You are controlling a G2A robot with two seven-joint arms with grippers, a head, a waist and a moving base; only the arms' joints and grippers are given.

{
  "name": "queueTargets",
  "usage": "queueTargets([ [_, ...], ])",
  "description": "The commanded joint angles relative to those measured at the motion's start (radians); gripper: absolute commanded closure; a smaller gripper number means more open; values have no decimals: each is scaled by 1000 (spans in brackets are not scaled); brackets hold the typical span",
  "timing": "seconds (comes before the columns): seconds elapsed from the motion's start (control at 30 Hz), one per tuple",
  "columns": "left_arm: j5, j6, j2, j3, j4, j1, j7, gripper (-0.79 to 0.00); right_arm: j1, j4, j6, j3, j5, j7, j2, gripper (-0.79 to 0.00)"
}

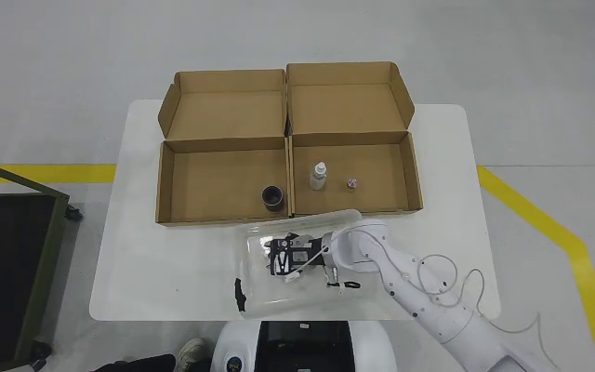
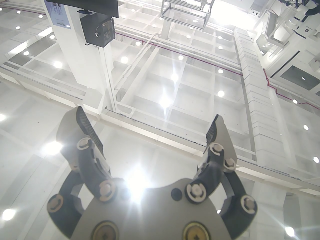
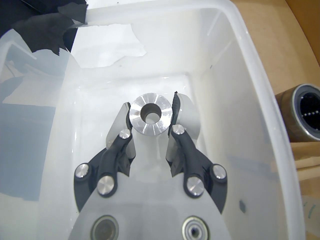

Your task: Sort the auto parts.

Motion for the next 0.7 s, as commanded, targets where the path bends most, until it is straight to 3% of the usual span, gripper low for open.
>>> queueTargets([
  [0.0,0,0,0,0,0,0,0,-785,-6,-16,-3,10,11,1,3,0],
  [0.67,0,0,0,0,0,0,0,-785,-45,-300,-16,162,202,-13,34,0],
])
